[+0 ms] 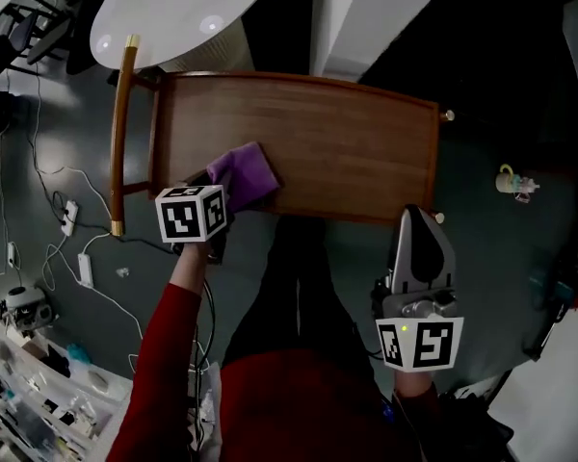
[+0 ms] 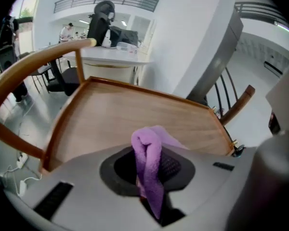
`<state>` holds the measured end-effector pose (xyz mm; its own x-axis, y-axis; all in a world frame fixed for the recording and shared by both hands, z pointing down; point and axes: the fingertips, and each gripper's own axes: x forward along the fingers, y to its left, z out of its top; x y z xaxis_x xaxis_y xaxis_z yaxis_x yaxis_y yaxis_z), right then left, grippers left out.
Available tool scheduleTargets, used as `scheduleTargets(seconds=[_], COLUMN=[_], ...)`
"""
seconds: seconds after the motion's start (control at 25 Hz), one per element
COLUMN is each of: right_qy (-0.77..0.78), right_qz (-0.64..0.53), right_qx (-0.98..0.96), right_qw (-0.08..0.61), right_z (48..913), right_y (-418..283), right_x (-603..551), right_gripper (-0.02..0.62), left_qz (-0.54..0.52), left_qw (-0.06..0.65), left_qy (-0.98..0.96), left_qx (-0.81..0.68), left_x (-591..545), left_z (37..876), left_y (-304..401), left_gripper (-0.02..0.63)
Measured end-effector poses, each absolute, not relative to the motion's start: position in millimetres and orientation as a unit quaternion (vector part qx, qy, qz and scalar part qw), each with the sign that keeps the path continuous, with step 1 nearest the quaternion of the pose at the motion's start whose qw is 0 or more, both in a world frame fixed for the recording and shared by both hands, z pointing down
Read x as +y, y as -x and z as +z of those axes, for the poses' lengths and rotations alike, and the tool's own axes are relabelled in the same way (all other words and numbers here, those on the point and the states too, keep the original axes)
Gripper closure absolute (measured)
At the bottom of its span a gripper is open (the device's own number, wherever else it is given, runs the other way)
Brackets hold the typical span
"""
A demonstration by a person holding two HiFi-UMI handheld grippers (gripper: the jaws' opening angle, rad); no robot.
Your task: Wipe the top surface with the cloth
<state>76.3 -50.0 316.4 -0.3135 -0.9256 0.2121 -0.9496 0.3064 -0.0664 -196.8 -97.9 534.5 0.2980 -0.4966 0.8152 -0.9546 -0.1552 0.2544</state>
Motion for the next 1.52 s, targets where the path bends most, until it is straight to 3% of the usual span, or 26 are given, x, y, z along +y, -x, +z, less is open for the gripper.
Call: scheduleTargets(seconds=[0.36, 0.84, 1.04, 1.28, 1.52], right_qy=[-0.538, -0.551, -0.569, -0.591, -0.605], right_qz=[0.087, 0.085, 0.073, 0.056, 0.036], right_qx=[-0.835, -0.827, -0.817, -0.805, -0.795], right_qw=[0.077, 0.075, 0.053, 0.019, -0.006], right_z=[318, 316, 310, 290, 280], right_y=[-45, -60, -66, -79, -89], right_x=[-63, -64, -67, -61, -53], right_gripper=[0.583, 0.583, 0.583, 0.583, 0.583], left_qz=[0.325, 0.393, 0.319, 0.187, 0.099], left_qw=[0.345, 0.256, 0.191, 0.086, 0.056], left_qy=[-0.622, -0.580, -0.643, -0.751, -0.809], left_qx=[-0.623, -0.667, -0.670, -0.628, -0.577], left_x=[-89, -91, -101, -117, -112], left_z=[531, 515, 453, 346, 290], left_y=[321, 360, 327, 228, 148], left_gripper=[0.541, 0.541, 0.541, 0.541, 0.541])
